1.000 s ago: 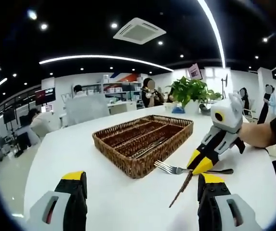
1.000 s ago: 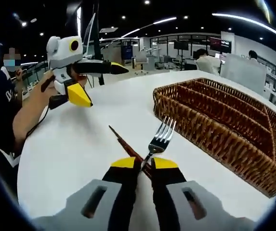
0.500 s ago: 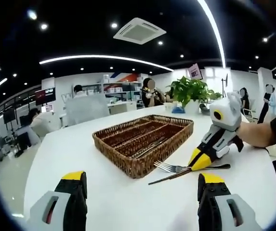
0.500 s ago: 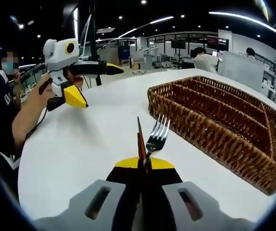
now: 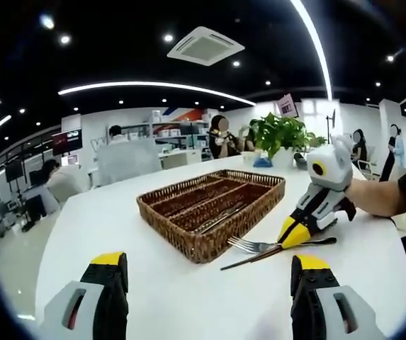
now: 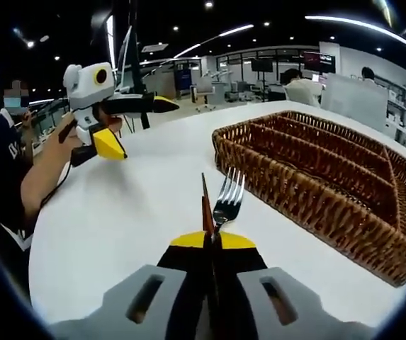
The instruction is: Arrange the knives, forks, and spoons in their matching storage slots by inserting each utensil handle-first until every utensil is classified and aligned in the correct compartment
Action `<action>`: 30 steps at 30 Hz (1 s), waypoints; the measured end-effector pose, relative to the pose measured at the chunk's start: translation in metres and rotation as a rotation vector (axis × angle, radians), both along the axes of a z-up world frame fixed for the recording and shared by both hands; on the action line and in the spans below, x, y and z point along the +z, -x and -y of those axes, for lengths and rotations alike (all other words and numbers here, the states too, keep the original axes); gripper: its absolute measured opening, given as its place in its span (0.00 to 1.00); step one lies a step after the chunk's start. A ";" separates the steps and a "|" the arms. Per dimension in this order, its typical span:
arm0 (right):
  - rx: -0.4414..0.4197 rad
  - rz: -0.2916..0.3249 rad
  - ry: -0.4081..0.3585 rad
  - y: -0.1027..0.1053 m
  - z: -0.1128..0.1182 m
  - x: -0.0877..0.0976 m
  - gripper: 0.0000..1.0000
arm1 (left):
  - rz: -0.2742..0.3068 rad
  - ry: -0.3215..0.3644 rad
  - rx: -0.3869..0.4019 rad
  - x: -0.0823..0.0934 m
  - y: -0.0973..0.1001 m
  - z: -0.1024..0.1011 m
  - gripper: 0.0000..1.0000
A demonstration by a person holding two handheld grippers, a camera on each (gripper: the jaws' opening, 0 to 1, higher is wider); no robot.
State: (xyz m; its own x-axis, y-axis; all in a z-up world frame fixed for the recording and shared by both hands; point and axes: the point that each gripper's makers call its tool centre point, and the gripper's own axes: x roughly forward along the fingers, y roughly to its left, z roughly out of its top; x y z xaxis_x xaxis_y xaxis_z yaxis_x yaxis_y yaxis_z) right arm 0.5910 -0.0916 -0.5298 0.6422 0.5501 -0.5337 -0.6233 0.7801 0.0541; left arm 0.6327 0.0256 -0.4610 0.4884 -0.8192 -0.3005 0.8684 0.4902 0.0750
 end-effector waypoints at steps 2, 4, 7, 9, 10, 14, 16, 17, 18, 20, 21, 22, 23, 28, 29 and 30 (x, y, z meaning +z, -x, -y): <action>0.003 0.002 0.003 0.000 0.000 0.000 0.02 | 0.000 -0.001 0.000 0.000 0.000 0.000 1.00; 0.017 -0.004 0.005 0.002 0.000 0.000 0.02 | 0.000 -0.003 0.000 -0.001 0.000 0.000 1.00; 0.025 -0.003 0.013 0.004 0.000 0.000 0.02 | -0.001 -0.003 0.001 -0.001 0.000 0.000 1.00; 0.026 -0.002 0.016 0.005 0.000 0.000 0.02 | -0.001 -0.005 0.000 -0.001 0.000 0.000 1.00; 0.025 -0.003 0.014 0.005 0.000 0.000 0.02 | -0.002 -0.006 0.001 -0.002 0.000 0.000 1.00; 0.037 0.003 0.014 0.006 0.000 0.002 0.02 | -0.002 -0.007 -0.001 -0.002 0.000 0.001 1.00; 0.060 -0.001 0.005 0.010 -0.002 0.004 0.01 | -0.002 -0.008 -0.001 -0.002 0.000 0.000 1.00; 0.069 -0.005 -0.021 0.013 -0.005 0.007 0.01 | -0.002 -0.008 -0.001 -0.002 0.000 0.000 1.00; 0.084 -0.001 -0.015 0.014 -0.007 0.007 0.01 | -0.002 -0.007 -0.001 -0.002 0.000 0.000 1.00; 0.086 0.022 0.058 0.012 -0.006 0.001 0.01 | -0.003 -0.008 -0.002 -0.003 0.000 0.001 1.00; 0.098 0.028 0.066 0.013 -0.008 -0.001 0.01 | -0.003 -0.009 -0.002 -0.003 0.000 0.001 1.00; 0.106 0.030 0.052 0.014 -0.010 0.001 0.01 | -0.002 -0.009 -0.003 -0.003 0.000 0.001 1.00; 0.105 0.016 0.043 0.015 -0.010 0.001 0.01 | -0.001 -0.008 -0.003 -0.002 0.000 0.001 1.00; 0.134 0.035 0.047 0.016 -0.011 0.001 0.02 | -0.001 -0.005 -0.001 -0.002 -0.001 0.001 1.00; 0.136 0.035 0.044 0.015 -0.011 0.001 0.02 | -0.001 -0.006 -0.002 -0.002 -0.001 0.001 1.00; 0.133 0.029 0.035 0.014 -0.010 0.001 0.02 | -0.001 -0.007 -0.002 -0.002 -0.001 0.002 1.00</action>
State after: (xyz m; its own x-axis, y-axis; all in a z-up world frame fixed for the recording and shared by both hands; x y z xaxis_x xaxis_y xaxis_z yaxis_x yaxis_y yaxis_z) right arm 0.5769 -0.0813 -0.5288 0.5799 0.6133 -0.5363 -0.7226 0.6912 0.0091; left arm 0.6333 0.0241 -0.4635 0.4860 -0.8182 -0.3071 0.8697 0.4875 0.0774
